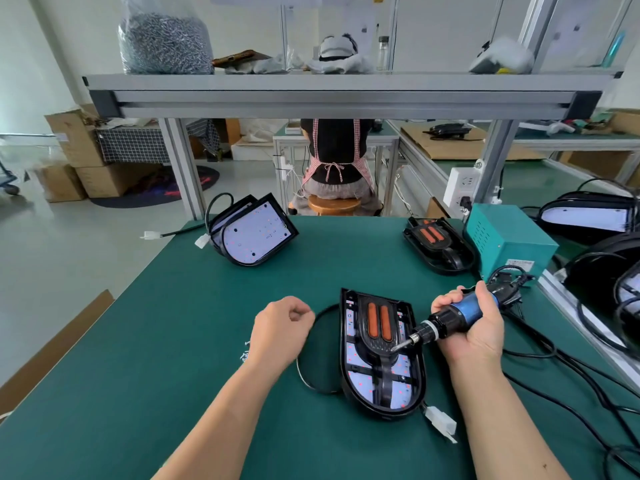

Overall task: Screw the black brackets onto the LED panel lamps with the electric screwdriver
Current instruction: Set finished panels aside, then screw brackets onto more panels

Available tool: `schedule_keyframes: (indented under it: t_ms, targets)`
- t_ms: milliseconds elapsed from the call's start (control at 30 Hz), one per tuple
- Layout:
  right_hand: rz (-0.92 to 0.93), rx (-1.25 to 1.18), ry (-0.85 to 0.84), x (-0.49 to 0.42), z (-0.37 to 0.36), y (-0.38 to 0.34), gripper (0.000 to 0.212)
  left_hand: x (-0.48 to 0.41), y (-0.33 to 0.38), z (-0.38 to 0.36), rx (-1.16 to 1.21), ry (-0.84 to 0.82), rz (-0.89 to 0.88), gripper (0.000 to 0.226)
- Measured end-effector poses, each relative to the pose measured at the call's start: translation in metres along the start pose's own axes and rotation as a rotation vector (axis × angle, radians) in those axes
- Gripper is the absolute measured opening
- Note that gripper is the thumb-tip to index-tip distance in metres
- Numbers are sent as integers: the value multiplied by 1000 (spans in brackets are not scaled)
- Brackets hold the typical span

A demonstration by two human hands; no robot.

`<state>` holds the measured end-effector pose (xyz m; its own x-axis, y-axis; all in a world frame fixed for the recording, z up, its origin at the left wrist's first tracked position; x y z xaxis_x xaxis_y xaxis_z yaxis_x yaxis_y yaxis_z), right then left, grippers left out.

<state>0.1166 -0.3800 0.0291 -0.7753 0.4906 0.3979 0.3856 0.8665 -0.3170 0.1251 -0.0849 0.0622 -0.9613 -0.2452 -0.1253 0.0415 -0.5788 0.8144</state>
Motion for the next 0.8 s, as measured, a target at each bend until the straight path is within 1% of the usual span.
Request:
schedule_keyframes:
  t_ms: [67,133,233,333,400,467,533,800]
  targets:
    - [-1,-1,4,-1,0,0,17,-9,-11,14,-122,54,-25,15]
    - [-3,-6,9,-1,-1,1,17,-16,-18,21,-222,50,-56,15]
    - [-3,-7,14,-1,0,1,17,-22,-21,23,-350,-45,-95,12]
    - [-3,-14,17,-1,0,1,17,-23,-18,20,-488,-149,-173,3]
    - [1,-11,16,-1,1,1,17,-20,-16,17,-589,-196,-239,4]
    - [6,-7,15,-1,1,1,17,-19,-15,15,-684,-203,-295,9]
    - [8,-7,11,-1,1,1,16,-18,-15,14,-729,-190,-327,15]
    - [16,17,-7,-2,1,0,16,-13,-14,11,-853,-152,-444,23]
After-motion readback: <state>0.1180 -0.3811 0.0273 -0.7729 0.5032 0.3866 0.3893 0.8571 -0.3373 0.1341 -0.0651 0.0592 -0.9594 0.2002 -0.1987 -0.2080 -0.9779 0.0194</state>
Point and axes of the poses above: each hand's wrist, its own x-axis away from the middle knuckle, its own z-axis out of the back of the hand, y = z × x, the point moved 5 cm from there along -x, towards the middle knuckle, and after that the axes turned 12 degrees about y, right-handed, at the moved point
